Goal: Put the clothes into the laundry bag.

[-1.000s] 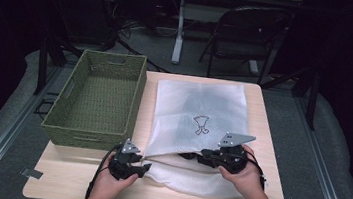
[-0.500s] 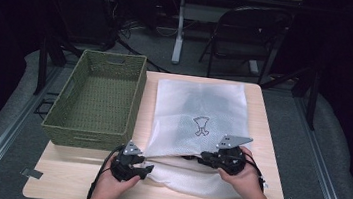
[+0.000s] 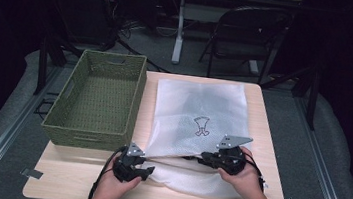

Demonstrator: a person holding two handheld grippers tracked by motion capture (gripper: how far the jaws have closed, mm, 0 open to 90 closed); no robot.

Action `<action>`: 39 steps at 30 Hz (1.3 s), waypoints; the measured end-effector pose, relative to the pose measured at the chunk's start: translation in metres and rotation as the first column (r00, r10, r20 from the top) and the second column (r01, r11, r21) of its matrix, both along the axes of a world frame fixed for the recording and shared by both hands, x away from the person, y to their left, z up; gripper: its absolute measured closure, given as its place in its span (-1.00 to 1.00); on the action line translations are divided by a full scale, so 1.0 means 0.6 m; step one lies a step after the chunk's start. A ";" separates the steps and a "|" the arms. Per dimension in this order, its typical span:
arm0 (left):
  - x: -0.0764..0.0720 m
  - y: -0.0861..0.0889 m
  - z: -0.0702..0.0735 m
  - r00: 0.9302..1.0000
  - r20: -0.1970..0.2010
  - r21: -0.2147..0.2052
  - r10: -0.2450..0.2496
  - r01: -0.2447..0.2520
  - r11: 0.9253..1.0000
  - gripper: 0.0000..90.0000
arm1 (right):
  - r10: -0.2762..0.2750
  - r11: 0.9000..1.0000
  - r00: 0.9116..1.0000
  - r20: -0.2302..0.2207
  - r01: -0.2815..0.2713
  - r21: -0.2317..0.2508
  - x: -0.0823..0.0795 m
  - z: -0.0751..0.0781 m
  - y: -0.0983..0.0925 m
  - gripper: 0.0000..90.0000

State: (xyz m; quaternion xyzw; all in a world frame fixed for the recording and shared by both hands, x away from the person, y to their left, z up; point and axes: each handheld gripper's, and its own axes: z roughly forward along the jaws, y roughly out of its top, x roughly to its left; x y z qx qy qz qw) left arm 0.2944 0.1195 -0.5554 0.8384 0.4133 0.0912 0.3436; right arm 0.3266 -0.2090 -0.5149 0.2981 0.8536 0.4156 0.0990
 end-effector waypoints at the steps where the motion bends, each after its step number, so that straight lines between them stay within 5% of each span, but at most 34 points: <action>1: 0.000 0.003 0.001 1.000 0.001 0.002 0.005 -0.005 1.000 0.08 | -0.001 1.000 1.000 0.002 0.001 0.003 0.000 0.001 -0.001 0.98; 24: 0.018 0.003 -0.017 0.996 -0.091 -0.049 0.012 -0.016 0.999 -0.02 | -0.023 0.998 0.999 0.044 0.021 0.051 -0.001 0.027 -0.016 0.98; 39: 0.024 0.009 -0.013 0.995 -0.094 -0.098 0.022 -0.031 0.995 0.43 | -0.022 1.000 1.000 0.007 0.021 0.010 0.003 0.011 -0.016 0.97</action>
